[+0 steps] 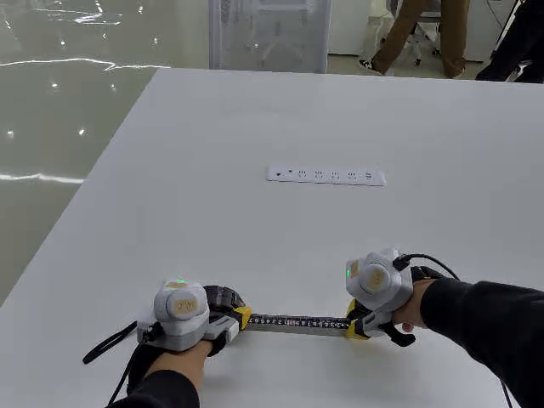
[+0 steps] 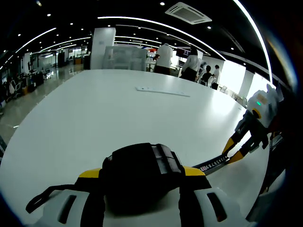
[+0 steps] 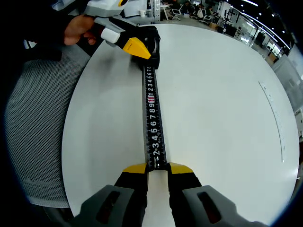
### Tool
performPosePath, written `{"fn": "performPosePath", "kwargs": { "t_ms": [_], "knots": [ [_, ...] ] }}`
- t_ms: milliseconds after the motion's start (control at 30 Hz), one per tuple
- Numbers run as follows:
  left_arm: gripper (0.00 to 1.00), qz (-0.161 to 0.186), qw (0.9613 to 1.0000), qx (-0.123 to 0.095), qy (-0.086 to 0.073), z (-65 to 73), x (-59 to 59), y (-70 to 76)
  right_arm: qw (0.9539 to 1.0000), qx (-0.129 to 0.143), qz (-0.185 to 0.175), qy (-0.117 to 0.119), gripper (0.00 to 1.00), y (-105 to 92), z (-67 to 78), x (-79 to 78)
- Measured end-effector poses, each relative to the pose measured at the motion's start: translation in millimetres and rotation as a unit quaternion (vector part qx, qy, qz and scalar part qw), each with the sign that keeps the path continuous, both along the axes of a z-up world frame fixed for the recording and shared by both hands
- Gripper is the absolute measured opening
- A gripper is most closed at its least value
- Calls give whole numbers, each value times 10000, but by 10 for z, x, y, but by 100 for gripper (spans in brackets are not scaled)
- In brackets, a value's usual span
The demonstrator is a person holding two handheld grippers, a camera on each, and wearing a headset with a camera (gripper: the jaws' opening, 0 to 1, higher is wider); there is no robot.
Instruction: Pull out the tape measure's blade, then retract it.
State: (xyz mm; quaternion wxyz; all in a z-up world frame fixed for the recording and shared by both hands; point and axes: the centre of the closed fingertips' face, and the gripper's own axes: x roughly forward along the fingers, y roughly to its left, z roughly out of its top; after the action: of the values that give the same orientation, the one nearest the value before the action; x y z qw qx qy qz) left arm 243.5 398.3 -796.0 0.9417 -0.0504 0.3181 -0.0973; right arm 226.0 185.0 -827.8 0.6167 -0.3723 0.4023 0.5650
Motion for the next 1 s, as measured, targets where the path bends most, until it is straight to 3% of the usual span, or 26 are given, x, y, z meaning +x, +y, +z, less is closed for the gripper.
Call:
{"fn": "performPosePath", "kwargs": {
  "t_ms": [400, 1000],
  "knots": [
    [59, -15, 10000, -73, -4, 4, -1, 3, 9998, 81, -179, 44, 12, 68, -6, 0],
    [59, -78, 9999, -105, -33, 5, -3, 4, 9996, 279, -15, -21, 12, 200, 2, 7]
  ]
}}
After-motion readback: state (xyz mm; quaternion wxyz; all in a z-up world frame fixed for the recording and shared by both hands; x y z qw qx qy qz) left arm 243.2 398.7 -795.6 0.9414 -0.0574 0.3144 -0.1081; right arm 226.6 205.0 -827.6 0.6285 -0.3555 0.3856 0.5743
